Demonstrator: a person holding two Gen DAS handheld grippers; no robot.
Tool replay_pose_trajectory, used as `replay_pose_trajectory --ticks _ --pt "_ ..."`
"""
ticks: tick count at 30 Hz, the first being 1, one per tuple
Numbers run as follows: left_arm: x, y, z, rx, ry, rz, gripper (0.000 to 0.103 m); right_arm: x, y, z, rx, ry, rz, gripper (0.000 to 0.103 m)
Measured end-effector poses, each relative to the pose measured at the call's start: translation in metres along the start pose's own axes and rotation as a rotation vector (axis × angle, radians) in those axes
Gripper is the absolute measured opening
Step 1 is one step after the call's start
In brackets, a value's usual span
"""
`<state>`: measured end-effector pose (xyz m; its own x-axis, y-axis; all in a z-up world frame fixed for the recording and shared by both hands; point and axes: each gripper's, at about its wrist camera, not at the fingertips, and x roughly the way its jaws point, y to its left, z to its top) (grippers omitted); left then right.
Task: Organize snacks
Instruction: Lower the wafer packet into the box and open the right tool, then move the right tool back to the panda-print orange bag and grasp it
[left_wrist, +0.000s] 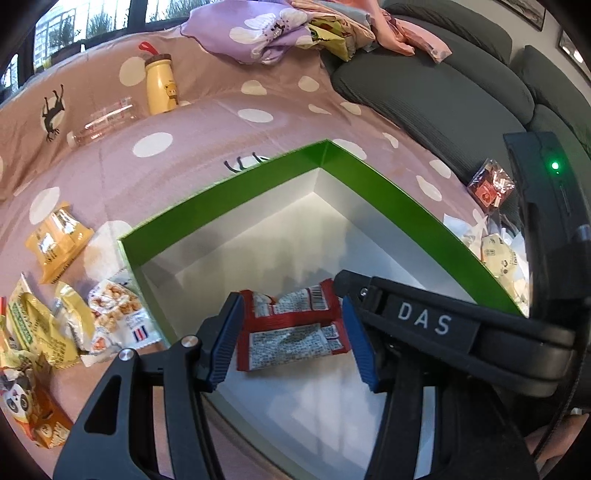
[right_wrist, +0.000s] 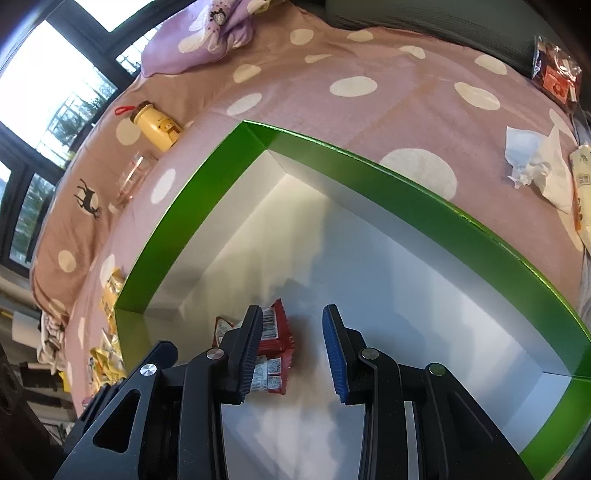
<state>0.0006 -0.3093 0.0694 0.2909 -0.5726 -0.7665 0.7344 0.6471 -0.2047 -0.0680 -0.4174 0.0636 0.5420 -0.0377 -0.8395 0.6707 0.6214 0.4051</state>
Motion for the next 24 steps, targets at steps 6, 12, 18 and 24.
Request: replay_pose_trajectory --ticks 6,12,18,24 --pt "-0.019 0.003 -0.003 -0.048 -0.029 -0.02 0.056 -0.011 0.003 -0.001 0.0 -0.028 0.032 0.034" --pt "-0.064 0.011 -0.013 -0.078 -0.114 0.011 0.069 -0.023 0.014 -0.008 -0.013 -0.067 0.087 0.07" --pt "-0.108 0.044 -0.03 -0.174 -0.172 0.061 0.087 -0.034 0.041 -0.018 -0.061 -0.098 0.136 0.081" --pt "-0.144 0.088 -0.061 -0.297 -0.238 0.209 0.094 -0.043 0.082 -0.037 -0.176 -0.127 0.186 0.086"
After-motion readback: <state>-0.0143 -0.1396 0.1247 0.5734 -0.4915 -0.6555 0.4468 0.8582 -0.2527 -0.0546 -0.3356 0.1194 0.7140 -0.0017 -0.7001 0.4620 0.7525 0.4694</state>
